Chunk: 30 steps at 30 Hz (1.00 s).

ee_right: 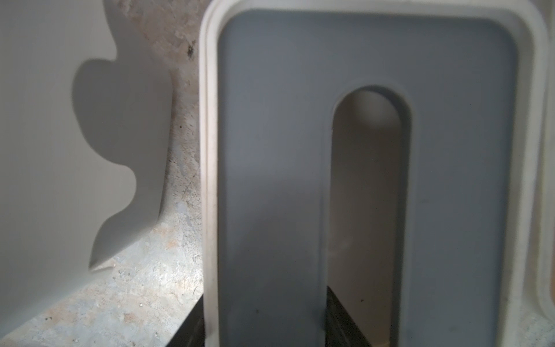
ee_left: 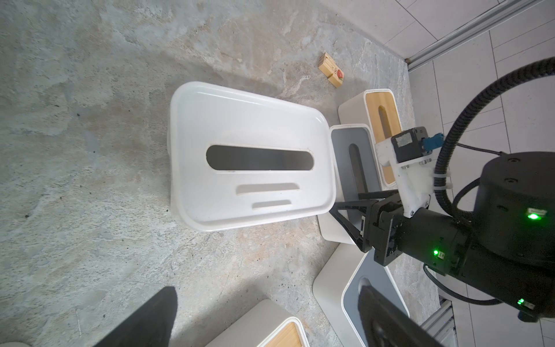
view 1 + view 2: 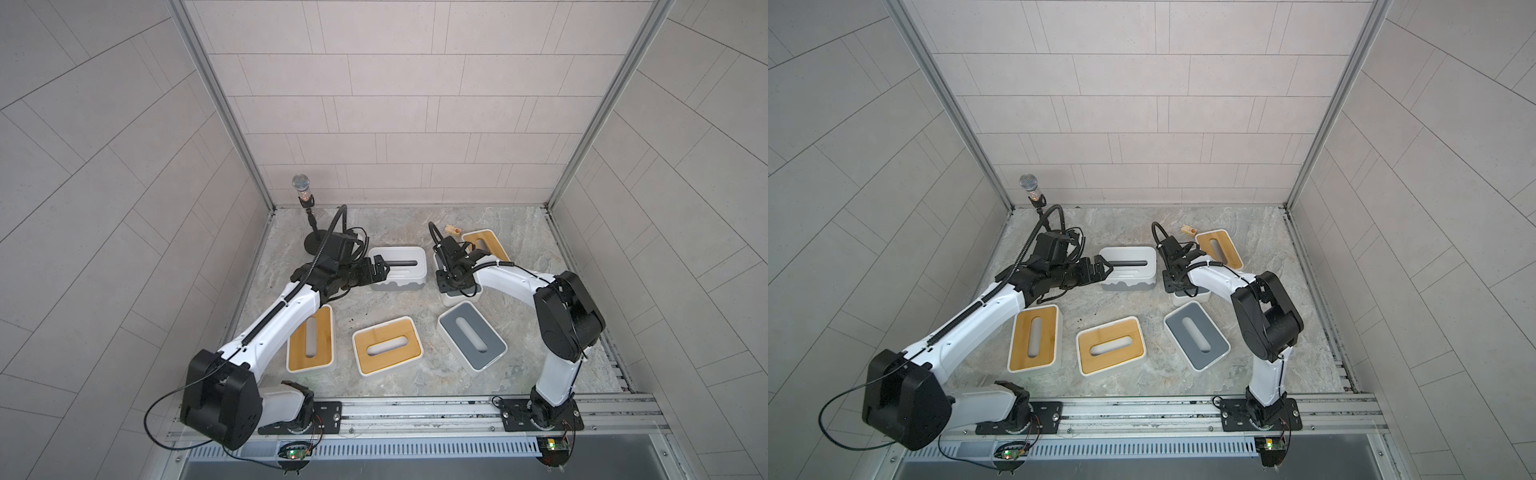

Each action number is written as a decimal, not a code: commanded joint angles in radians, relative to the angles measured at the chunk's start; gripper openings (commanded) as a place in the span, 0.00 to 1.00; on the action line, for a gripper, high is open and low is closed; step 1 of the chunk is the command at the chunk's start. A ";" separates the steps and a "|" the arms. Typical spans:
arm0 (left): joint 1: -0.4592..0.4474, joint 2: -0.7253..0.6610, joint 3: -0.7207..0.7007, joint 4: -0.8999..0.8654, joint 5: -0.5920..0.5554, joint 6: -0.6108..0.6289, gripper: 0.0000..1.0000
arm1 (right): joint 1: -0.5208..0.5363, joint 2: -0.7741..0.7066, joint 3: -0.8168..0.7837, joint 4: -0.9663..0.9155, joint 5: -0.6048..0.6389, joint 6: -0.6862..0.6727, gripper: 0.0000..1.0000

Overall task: Stack the tissue boxes
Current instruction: Pick up the tissue box from the center of the board, then place the tissue box at the tissue box.

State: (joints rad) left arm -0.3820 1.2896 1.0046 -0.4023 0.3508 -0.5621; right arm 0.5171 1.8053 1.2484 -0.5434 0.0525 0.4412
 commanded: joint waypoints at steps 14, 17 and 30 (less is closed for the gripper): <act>0.045 -0.099 -0.009 0.019 -0.004 0.016 1.00 | -0.012 -0.324 -0.027 -0.052 -0.009 -0.035 0.34; 0.069 -0.105 -0.019 0.038 0.008 0.005 1.00 | -0.010 -0.368 -0.008 -0.065 -0.026 -0.050 0.34; 0.198 -0.064 -0.029 0.069 0.079 -0.039 1.00 | 0.116 -0.311 0.200 -0.157 -0.069 -0.149 0.34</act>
State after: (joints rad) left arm -0.2005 1.2156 0.9890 -0.3504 0.4061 -0.5877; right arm 0.6128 1.4693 1.3991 -0.6804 -0.0181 0.3351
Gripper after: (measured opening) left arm 0.999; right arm 0.492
